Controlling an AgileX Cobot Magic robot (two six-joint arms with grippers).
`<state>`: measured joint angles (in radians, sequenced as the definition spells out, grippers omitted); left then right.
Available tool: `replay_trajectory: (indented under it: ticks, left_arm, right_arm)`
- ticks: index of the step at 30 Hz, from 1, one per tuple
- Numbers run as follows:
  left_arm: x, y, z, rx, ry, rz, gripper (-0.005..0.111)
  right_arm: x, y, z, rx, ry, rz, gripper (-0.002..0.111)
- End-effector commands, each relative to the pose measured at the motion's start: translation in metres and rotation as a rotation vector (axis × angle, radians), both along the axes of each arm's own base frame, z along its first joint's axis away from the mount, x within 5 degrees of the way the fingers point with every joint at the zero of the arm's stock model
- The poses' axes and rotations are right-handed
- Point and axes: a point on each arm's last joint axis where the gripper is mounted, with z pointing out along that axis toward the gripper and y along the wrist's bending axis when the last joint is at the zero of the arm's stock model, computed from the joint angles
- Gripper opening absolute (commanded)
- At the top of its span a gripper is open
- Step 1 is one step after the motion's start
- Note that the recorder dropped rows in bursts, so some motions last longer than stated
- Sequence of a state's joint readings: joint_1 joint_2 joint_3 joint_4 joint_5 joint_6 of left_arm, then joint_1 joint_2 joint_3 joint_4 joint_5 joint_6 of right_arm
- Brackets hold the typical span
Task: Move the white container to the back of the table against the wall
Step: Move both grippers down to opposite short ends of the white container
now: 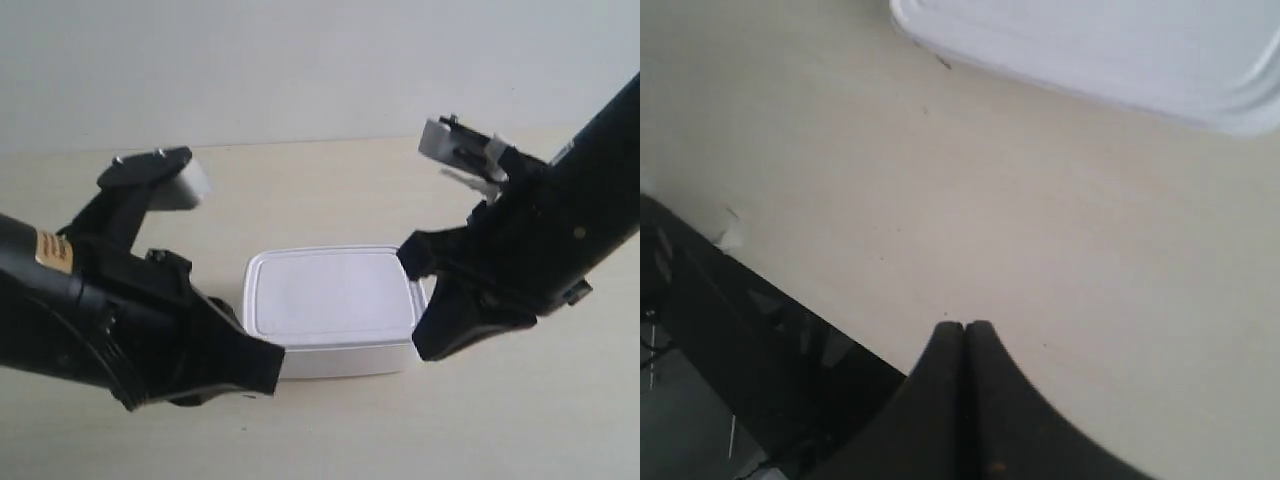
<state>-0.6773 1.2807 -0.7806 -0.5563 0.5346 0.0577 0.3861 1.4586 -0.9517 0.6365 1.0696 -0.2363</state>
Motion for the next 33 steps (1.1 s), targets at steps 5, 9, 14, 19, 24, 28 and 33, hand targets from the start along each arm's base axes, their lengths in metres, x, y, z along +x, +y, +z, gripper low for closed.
replay_trajectory:
  ticks: [5, 9, 14, 19, 24, 28, 33]
  left_arm:
    - [0.005, -0.017, -0.057, 0.072, 0.080, 0.069, 0.000]
    - [0.015, -0.023, -0.081, 0.119, 0.099, 0.088, 0.000]
    - [0.021, -0.025, -0.098, 0.151, 0.100, 0.100, 0.000]
    - [0.026, -0.027, -0.106, 0.162, 0.069, 0.110, 0.000]
    - [0.028, -0.027, -0.109, 0.167, 0.057, 0.116, 0.000]
    - [0.031, -0.028, -0.115, 0.178, 0.048, 0.119, 0.000]
    - [0.038, -0.033, -0.120, 0.185, 0.034, 0.119, 0.000]
  right_arm:
    - [-0.011, -0.007, -0.049, -0.029, 0.003, -0.089, 0.000]
    - [-0.004, -0.006, -0.060, -0.045, 0.011, -0.110, 0.000]
    - [0.004, -0.004, -0.080, -0.076, 0.033, -0.118, 0.000]
    - [0.011, -0.001, -0.096, -0.068, 0.044, -0.121, 0.000]
    - [0.014, 0.002, -0.105, -0.054, 0.051, -0.131, 0.000]
    - [0.017, 0.002, -0.112, -0.069, 0.047, -0.143, 0.000]
    - [0.019, 0.004, -0.114, -0.048, 0.030, -0.131, 0.000]
